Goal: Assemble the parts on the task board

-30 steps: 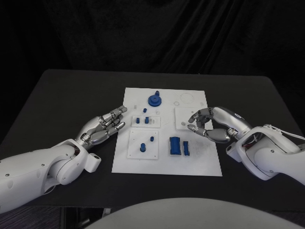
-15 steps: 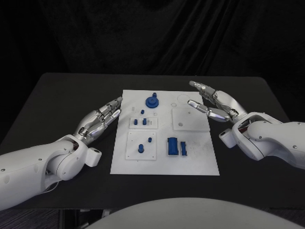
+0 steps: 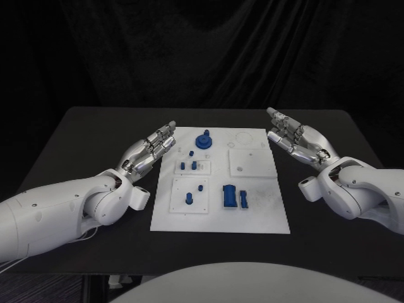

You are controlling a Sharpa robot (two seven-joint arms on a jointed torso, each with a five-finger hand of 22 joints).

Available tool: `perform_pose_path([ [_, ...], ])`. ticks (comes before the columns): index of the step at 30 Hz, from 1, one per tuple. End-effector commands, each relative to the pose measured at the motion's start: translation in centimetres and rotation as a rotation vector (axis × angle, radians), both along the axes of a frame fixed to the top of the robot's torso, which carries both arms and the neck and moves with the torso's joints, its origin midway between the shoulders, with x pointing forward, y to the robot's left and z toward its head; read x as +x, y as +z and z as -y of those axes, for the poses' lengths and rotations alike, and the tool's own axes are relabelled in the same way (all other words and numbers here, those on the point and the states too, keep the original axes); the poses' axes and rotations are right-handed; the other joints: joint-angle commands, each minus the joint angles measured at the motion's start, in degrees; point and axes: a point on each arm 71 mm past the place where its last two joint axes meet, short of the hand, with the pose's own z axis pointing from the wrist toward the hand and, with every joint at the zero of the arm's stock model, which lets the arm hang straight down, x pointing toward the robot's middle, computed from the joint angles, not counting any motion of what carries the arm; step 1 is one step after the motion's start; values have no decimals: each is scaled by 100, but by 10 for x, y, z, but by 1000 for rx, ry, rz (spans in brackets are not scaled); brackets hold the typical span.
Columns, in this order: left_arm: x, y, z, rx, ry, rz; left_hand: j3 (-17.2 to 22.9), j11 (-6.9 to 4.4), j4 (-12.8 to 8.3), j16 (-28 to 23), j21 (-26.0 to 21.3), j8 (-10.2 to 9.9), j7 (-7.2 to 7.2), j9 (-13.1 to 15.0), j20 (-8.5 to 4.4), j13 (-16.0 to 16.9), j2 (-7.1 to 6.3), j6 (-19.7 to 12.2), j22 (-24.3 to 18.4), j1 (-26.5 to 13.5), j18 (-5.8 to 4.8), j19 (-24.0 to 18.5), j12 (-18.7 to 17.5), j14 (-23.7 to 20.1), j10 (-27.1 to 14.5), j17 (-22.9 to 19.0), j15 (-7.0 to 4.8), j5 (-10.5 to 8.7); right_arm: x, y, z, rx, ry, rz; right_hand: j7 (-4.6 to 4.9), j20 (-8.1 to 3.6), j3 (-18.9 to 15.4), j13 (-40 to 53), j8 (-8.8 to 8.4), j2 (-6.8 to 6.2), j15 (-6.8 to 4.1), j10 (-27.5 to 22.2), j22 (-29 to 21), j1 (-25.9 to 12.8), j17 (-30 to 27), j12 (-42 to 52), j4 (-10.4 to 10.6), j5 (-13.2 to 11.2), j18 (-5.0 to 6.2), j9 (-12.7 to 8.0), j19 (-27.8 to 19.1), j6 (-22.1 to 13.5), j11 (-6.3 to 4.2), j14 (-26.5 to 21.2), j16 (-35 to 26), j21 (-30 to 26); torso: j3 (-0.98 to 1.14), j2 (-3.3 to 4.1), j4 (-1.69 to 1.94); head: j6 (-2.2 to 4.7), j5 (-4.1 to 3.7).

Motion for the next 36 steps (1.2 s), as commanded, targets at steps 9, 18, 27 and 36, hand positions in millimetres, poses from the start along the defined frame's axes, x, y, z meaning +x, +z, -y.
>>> perform_pose_path([
  [9,2,-1,-1,9,7,4,550,194,-547,-21,-42,-154,584,-146,-469,-141,-478,-350,-77,-2461,-267,-25,-246,-2,-297,-7,1,-584,1,-2,-2,32,13,-5,455,-824,436,-160,-154,-561,-433,-9,-250,-2932,-44,-510,-821,-445,-399,-144,-105,-523,-339,-25,-178,-59,26,-24,-18,11,-6],
  [18,9,11,7,22,111,16,905,194,-902,-21,-42,-154,584,-146,-469,-141,-788,-627,-77,-4037,-378,-25,-719,-2,-297,-7,1,-912,21,8,-28,121,-119,-22,455,-1690,964,-160,-154,-561,-909,-9,-250,-5664,-44,-510,-1674,-977,-399,-144,-105,-1061,-339,-25,-178,-59,65,-107,-84,375,23],
  [27,21,40,21,42,341,10,1158,194,-1154,-21,-42,-154,584,-146,-469,-141,-1010,-771,-77,-5151,-888,-25,-719,-2,-297,-7,1,-1146,45,21,-72,280,-334,-121,455,-1690,964,-160,-154,-561,-909,-9,-250,-6334,-44,-510,-1674,-977,-399,-144,-105,-1061,-339,-25,-178,-59,148,-282,-222,1140,84],
  [36,26,61,30,52,514,-24,1351,194,-1683,-21,-42,-154,584,-146,-469,-141,-1511,-1192,-77,-5910,-888,-25,-719,-2,-297,-7,1,-1674,49,24,-84,319,-384,-159,455,-1690,964,-160,-154,-561,-909,-9,-250,-6334,-44,-510,-1674,-977,-399,-144,-105,-1061,-339,-25,-178,-59,191,-372,-293,1534,116],
])
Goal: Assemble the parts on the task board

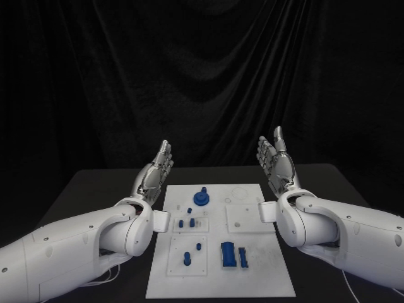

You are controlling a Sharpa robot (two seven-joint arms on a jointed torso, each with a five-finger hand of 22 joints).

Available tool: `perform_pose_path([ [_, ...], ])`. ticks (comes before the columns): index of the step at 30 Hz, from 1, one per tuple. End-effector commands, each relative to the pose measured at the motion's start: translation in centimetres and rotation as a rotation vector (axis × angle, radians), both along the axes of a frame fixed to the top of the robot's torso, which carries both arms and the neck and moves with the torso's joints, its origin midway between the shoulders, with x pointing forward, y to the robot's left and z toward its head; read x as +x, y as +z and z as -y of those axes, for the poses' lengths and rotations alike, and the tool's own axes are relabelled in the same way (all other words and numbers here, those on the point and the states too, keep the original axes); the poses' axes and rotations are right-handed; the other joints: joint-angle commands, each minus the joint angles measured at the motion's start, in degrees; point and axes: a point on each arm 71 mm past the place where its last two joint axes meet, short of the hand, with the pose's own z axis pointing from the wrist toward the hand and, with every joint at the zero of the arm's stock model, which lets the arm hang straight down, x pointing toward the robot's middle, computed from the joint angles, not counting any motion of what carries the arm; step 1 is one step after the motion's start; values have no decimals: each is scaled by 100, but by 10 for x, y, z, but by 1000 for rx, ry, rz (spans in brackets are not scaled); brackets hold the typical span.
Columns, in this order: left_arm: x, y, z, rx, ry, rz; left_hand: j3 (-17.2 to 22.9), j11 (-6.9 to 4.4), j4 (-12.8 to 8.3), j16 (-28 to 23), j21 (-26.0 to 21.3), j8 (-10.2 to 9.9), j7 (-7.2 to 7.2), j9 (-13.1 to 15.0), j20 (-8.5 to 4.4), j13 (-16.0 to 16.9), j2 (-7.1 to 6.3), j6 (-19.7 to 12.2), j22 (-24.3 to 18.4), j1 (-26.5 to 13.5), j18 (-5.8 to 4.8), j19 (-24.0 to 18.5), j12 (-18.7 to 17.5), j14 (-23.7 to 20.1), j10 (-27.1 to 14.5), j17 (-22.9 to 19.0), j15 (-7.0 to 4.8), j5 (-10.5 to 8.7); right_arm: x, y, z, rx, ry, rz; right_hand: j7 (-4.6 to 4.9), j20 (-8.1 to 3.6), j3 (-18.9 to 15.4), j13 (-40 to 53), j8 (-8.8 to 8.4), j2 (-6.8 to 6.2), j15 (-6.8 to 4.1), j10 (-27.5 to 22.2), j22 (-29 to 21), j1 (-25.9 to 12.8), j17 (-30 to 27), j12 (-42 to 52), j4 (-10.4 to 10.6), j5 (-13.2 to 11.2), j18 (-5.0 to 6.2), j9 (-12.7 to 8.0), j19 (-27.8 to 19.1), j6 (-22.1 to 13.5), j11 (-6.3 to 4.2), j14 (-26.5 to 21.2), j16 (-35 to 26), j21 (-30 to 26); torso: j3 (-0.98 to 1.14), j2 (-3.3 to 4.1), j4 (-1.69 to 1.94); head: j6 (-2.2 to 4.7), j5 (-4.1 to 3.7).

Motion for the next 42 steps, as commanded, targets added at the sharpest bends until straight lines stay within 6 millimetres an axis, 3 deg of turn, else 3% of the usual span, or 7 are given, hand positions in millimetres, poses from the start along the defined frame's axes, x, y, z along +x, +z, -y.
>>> perform_pose_path([
  [1,1,-1,-6,37,168,-71,187,-5,-452,-21,-19,-32,3,-7,-40,-7,-393,-187,-8,-784,-151,-3,-36,-3,-45,-5,41,-460,0,-7,7,0,-84,-78,-6,-29,-1,-6,-20,7,-30,-1,-6,-35,-6,-21,-15,-20,-42,-6,-2,-27,-20,-2,-20,-20,24,-55,-45,114,9],
  [2,1,1,-5,37,177,-74,589,-5,-452,-21,-19,-32,3,-7,-40,-7,-393,-187,-8,-851,-151,-3,-36,-3,-45,-5,41,-460,0,-7,7,0,-84,-78,-6,-29,-1,-6,-20,7,-30,-1,-6,-35,-6,-21,-15,-20,-42,-6,-2,-27,-20,-2,-20,-20,25,-57,-47,123,10],
  [12,1,3,-5,36,200,-81,589,-5,-452,-21,-19,-32,3,-7,-40,-7,-393,-187,-8,-1419,-151,-3,-36,-3,-45,-5,41,-460,0,-7,7,0,-84,-78,-6,-29,-1,-6,-20,7,-30,-1,-6,-35,-6,-21,-15,-20,-42,-6,-2,-27,-20,-2,-20,-20,26,-58,-47,127,10],
  [25,1,3,-5,36,200,-81,589,-5,-452,-21,-19,-32,3,-7,-40,-7,-393,-187,-8,-1874,-151,-3,-36,-3,-45,-5,41,-460,0,-7,7,0,-84,-78,-6,-29,-1,-6,-20,7,-30,-1,-6,-35,-6,-21,-15,-20,-42,-6,-2,-27,-20,-2,-20,-20,26,-58,-47,127,10],
  [26,1,3,-5,36,200,-81,589,-5,-452,-21,-19,-32,3,-7,-40,-7,-393,-187,-8,-1983,-151,-3,-36,-3,-45,-5,41,-460,0,-7,7,0,-84,-78,-6,-29,-1,-6,-20,7,-30,-1,-6,-35,-6,-21,-15,-20,-42,-6,-2,-27,-20,-2,-20,-20,26,-58,-47,127,10],
  [27,1,3,-5,36,200,-81,589,-5,-452,-21,-19,-32,3,-7,-40,-7,-393,-187,-8,-2466,-151,-3,-36,-3,-45,-5,41,-460,0,-7,7,0,-84,-78,-6,-29,-1,-6,-20,7,-30,-1,-6,-35,-6,-21,-15,-20,-42,-6,-2,-27,-20,-2,-20,-20,26,-58,-47,127,10],
  [42,1,3,-5,36,200,-81,589,-5,-452,-21,-19,-32,3,-7,-40,-7,-393,-187,-8,-2466,-151,-3,-36,-3,-45,-5,41,-460,0,-7,7,0,-84,-78,-6,-29,-1,-6,-20,7,-30,-1,-6,-35,-6,-21,-15,-20,-42,-6,-2,-27,-20,-2,-20,-20,26,-58,-47,127,10],
])
